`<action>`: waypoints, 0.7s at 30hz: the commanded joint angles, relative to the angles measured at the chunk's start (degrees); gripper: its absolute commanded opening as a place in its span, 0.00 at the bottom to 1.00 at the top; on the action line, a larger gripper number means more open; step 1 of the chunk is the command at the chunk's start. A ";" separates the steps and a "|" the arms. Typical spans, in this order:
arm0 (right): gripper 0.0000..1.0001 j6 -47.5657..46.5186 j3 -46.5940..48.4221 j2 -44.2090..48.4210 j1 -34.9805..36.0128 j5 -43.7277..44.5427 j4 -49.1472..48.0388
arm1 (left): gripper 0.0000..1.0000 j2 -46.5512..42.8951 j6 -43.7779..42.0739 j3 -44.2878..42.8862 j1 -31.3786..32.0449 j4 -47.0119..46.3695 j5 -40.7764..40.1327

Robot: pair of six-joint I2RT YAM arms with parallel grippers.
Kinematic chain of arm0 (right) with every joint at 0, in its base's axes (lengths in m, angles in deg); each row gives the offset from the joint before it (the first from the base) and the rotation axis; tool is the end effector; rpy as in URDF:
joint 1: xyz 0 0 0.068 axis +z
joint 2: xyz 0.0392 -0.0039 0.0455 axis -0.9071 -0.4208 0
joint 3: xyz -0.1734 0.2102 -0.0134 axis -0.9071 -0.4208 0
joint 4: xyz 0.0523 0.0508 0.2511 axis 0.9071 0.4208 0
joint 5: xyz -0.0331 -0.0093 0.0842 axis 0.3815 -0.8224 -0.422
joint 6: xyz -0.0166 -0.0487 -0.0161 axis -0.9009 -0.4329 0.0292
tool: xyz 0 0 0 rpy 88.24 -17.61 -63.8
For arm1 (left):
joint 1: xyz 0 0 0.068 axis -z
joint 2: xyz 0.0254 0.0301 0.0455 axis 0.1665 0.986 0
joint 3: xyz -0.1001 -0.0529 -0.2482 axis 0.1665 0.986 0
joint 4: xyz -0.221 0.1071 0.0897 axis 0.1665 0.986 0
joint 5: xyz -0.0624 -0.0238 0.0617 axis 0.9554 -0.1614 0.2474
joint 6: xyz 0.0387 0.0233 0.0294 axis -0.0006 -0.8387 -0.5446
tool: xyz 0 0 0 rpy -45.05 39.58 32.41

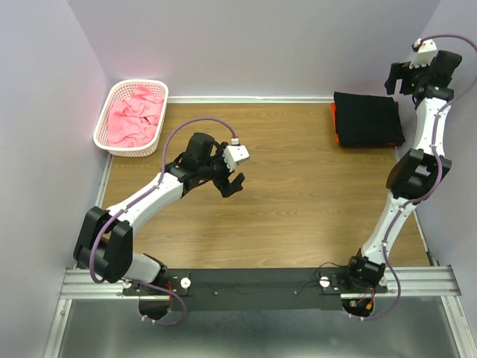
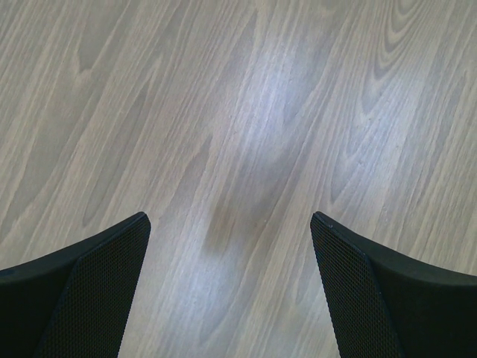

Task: Fold and stack the t-shirts
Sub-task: Neatly place the folded tshirt to the corner

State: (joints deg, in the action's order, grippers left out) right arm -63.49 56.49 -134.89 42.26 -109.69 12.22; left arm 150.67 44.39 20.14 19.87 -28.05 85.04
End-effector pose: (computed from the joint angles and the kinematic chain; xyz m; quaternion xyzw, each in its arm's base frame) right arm 0.4975 -0.1956 0.3376 -0.0854 0.8328 -0.0484 0.5448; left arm 0.2581 -0.1657 0.2577 0.4784 0.7365 -0.2534 0.4056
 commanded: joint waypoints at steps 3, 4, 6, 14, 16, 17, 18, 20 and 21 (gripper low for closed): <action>0.88 15.00 -0.22 -0.64 -0.26 -3.78 -2.71 | 0.96 -1.30 3.30 0.93 -0.54 -3.79 3.64; 0.79 17.11 0.04 -1.43 -0.26 -3.77 -2.80 | 0.96 -1.04 3.65 0.84 -0.62 -3.70 3.81; 0.68 18.79 -0.04 -2.57 -0.35 -3.77 -3.33 | 0.96 -0.77 3.74 0.66 -0.71 -3.79 4.08; 0.31 22.58 -3.99 -8.90 -0.44 1.13 -11.23 | 0.96 1.16 3.92 -1.18 -1.94 -1.77 4.78; 0.30 21.53 -5.83 -9.69 -0.53 2.20 -14.21 | 0.96 1.51 3.91 -1.53 -2.47 -1.07 4.78; 0.28 21.43 -6.36 -10.48 -0.53 3.86 -15.01 | 0.96 1.86 3.91 -2.06 -2.56 -0.54 4.87; 0.27 21.35 -6.80 -10.84 -0.53 4.83 -15.72 | 0.96 2.04 3.91 -2.23 -2.56 -0.19 4.78; 0.26 18.98 -7.77 -11.54 -0.97 6.68 -17.30 | 0.96 2.66 3.91 -3.37 -3.00 0.69 4.69; 0.26 18.62 -8.21 -11.80 -1.14 7.30 -18.00 | 0.96 2.74 4.09 -3.81 -3.17 0.87 4.78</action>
State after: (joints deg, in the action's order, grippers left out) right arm -43.16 49.58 -145.19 42.20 -107.53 0.13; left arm 152.55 47.82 19.14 17.42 -28.91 87.92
